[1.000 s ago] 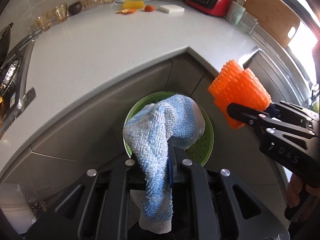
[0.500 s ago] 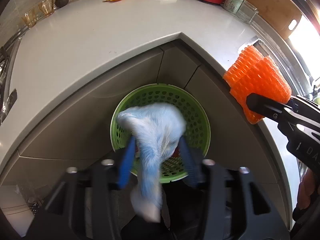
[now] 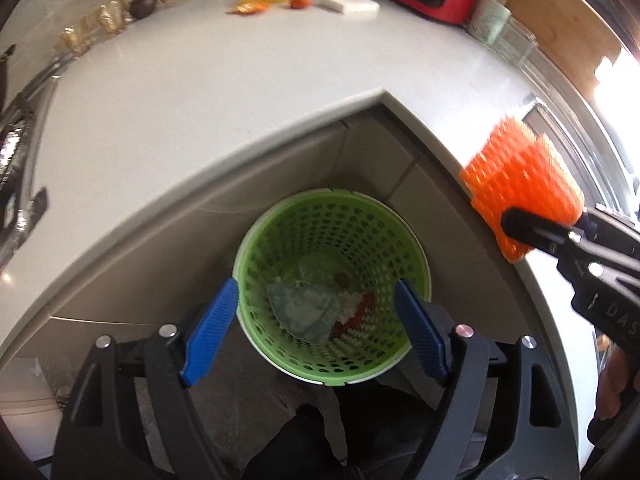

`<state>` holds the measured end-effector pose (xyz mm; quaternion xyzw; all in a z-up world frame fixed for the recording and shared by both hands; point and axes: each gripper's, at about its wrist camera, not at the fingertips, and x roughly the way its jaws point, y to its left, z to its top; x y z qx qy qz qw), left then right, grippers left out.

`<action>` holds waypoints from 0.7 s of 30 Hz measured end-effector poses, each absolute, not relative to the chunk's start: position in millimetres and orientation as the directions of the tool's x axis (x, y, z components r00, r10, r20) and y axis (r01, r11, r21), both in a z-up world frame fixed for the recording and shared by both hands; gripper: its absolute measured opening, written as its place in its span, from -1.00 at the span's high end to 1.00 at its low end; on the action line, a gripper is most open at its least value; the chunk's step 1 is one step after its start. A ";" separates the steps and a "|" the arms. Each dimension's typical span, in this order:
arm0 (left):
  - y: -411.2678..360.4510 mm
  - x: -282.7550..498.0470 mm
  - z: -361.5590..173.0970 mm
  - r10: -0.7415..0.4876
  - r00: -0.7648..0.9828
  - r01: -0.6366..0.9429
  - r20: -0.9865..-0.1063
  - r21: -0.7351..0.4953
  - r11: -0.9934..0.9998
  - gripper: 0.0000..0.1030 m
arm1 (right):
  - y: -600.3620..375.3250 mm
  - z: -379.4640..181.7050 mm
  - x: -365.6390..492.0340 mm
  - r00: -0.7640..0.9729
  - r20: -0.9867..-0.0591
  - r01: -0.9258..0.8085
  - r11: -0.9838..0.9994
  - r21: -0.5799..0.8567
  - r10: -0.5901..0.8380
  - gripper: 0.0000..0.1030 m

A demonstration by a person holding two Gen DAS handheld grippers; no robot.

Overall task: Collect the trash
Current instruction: 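Drop the towel and orange foam net into the green basket with both tools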

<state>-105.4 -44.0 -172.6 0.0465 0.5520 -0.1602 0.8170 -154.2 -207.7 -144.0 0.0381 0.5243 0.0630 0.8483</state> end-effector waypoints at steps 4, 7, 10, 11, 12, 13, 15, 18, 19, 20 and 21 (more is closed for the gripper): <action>-23.5 -106.1 -156.3 -0.184 0.401 0.261 -0.898 -0.080 0.962 -0.60 | -199.2 -147.1 -156.4 0.432 -0.888 -0.093 0.987 0.128 0.156 0.36; -5.3 -112.5 -144.8 -0.160 0.443 0.220 -0.882 -0.066 0.973 -0.63 | -189.0 -153.3 -158.8 0.416 -0.894 -0.114 0.985 0.129 0.166 0.35; 5.6 -118.7 -139.6 -0.157 0.458 0.203 -0.875 -0.068 0.977 -0.65 | -177.4 -161.3 -161.9 0.399 -0.899 -0.131 0.982 0.135 0.178 0.35; 10.4 -121.9 -138.0 -0.155 0.463 0.199 -0.873 -0.068 0.978 -0.67 | -172.3 -164.7 -163.5 0.394 -0.901 -0.135 0.981 0.138 0.181 0.35; 13.7 -124.5 -137.2 -0.153 0.464 0.197 -0.872 -0.067 0.978 -0.67 | -169.5 -166.9 -164.4 0.390 -0.902 -0.137 0.981 0.139 0.183 0.34; 17.5 -127.4 -136.9 -0.151 0.465 0.196 -0.872 -0.064 0.978 -0.68 | -164.4 -171.0 -165.4 0.384 -0.905 -0.139 0.981 0.138 0.182 0.31; 22.5 -131.4 -137.8 -0.150 0.464 0.193 -0.873 -0.066 0.979 -0.68 | -157.6 -176.5 -165.9 0.380 -0.909 -0.142 0.982 0.125 0.171 0.28; 30.8 -138.1 -139.0 -0.156 0.457 0.192 -0.876 -0.074 0.979 -0.68 | -148.7 -186.3 -164.0 0.368 -0.917 -0.140 0.984 0.111 0.156 0.11; 33.8 -140.1 -139.3 -0.157 0.455 0.194 -0.877 -0.074 0.978 -0.68 | -146.3 -188.5 -163.4 0.368 -0.918 -0.134 0.985 0.105 0.148 0.01; 34.8 -141.2 -139.9 -0.156 0.455 0.195 -0.877 -0.073 0.978 -0.68 | -144.4 -189.6 -163.1 0.372 -0.918 -0.125 0.987 0.100 0.140 -0.04; 37.1 -142.8 -139.8 -0.155 0.457 0.196 -0.876 -0.071 0.978 -0.69 | -143.3 -189.7 -163.3 0.374 -0.917 -0.120 0.988 0.099 0.137 -0.13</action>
